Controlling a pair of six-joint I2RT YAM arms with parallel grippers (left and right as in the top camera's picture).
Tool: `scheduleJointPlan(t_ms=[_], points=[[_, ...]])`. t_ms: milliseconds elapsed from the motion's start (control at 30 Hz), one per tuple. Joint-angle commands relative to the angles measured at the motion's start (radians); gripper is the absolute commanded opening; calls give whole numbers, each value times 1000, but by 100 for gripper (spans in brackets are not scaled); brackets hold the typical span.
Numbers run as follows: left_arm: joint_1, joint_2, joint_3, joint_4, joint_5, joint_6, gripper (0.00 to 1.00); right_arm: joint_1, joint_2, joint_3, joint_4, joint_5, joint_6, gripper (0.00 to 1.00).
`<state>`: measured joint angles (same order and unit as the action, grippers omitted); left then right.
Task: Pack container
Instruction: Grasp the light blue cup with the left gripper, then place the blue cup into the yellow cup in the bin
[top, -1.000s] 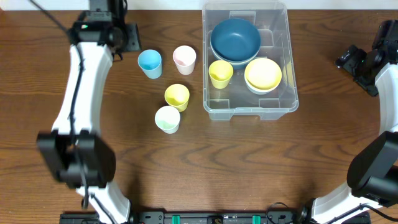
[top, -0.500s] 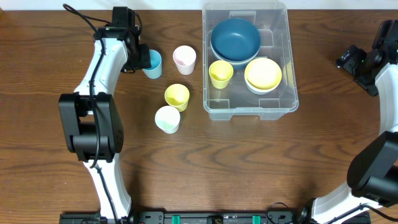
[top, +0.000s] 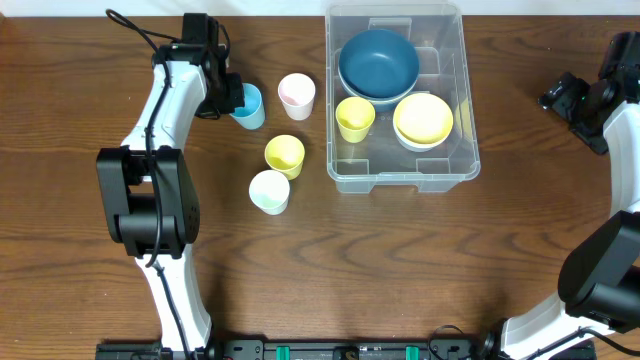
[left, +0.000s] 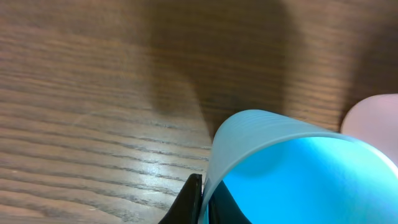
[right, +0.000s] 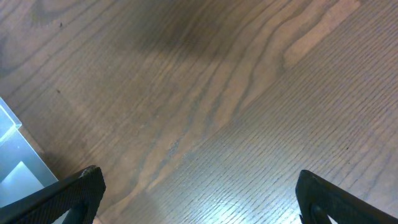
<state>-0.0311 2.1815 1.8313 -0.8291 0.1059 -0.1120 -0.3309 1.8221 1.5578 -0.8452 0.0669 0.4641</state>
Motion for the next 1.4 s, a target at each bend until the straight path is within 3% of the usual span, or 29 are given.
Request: scheduleJointPlan(t_ms=[0,233,367,533,900,1200,1233,1267,1300,1367], points=[[-12,-106,90,-10,15,2,6,-2,-2,-2,0,4,14,99],[-162,-357,110,-16,96,56,6,-2,-2,-2,0,4,14,99],[-330,-362,106,-16,71,108,6,-2,-2,-2,-1,4,14,99],[-441,-305,102,3,16,108,6,-2,-2,-2,0,4,14,99],[-447,-142,102,7,13,108,6,-2,-2,-2,-1,4,14,99],[-447,-114,102,7,-60,108,7,-2,-2,-2,0,4,14,99],[-447,-114,102,7,-66,108,10,-2,-2,-2,0,4,14,99],[-447,-114,102,7,-66,110,22,-2,-2,-2,-1,4,14,99],[-446,-114,102,6,-66,112,43,-2,-2,-2,0,4,14,99],[-446,-114,102,7,-66,116,53,-2,-2,-2,-1,4,14,99]])
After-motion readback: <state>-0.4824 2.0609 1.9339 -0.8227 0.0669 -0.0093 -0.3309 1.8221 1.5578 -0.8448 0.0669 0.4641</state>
